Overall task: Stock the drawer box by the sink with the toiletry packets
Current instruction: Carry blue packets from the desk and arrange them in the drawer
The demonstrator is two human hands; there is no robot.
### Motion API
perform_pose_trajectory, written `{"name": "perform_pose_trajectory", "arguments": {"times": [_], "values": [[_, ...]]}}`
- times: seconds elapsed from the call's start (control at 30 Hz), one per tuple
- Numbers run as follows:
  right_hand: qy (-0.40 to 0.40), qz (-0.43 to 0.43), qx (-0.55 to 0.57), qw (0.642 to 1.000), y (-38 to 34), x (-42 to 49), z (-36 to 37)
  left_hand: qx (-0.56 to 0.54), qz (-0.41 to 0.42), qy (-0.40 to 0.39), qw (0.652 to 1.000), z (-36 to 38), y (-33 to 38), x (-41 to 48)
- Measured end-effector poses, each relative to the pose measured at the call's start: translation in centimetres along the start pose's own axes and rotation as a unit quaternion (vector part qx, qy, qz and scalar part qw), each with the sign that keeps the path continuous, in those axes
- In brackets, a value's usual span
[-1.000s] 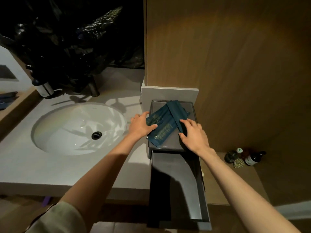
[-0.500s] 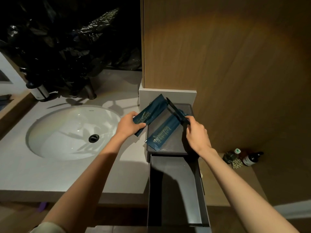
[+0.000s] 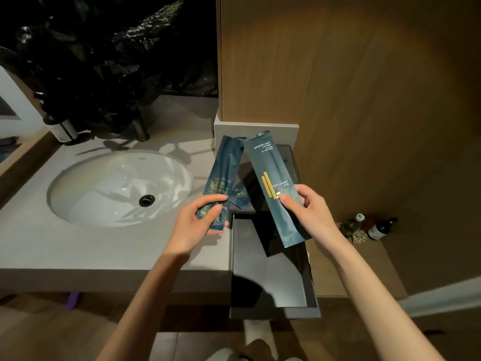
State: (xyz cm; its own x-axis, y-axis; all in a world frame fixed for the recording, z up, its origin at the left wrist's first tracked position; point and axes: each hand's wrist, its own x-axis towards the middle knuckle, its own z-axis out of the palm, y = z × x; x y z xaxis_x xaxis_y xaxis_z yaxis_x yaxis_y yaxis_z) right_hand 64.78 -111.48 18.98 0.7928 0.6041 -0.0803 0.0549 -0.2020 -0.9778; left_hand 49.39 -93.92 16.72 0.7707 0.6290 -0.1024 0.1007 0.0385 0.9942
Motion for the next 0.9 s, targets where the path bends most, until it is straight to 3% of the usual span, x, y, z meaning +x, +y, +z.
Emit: {"name": "perform_pose_trajectory", "arguments": {"times": [0.4,0.57,0.8,0.9], "values": [[-0.048,0.044,-0.013,0.998,2.3,-7.7,0.0,0.08,0.047,0.092,0.991,1.0,-5.4,-6.4],[-0.087,0.11,-0.061,0.988,2.9,-9.3,-1.5,0.128,0.03,0.141,0.981,-0.3,-7.3,-7.0],[-0.054,0.141,-0.2,0.968,5.7,-8.6,-1.0,0.163,-0.031,0.114,0.98,0.3,-10.0,-7.3],[-0.03,0.139,-0.188,0.972,6.8,-7.5,0.7,0.148,-0.045,0.106,0.982,1.3,-10.3,-7.3]]}}
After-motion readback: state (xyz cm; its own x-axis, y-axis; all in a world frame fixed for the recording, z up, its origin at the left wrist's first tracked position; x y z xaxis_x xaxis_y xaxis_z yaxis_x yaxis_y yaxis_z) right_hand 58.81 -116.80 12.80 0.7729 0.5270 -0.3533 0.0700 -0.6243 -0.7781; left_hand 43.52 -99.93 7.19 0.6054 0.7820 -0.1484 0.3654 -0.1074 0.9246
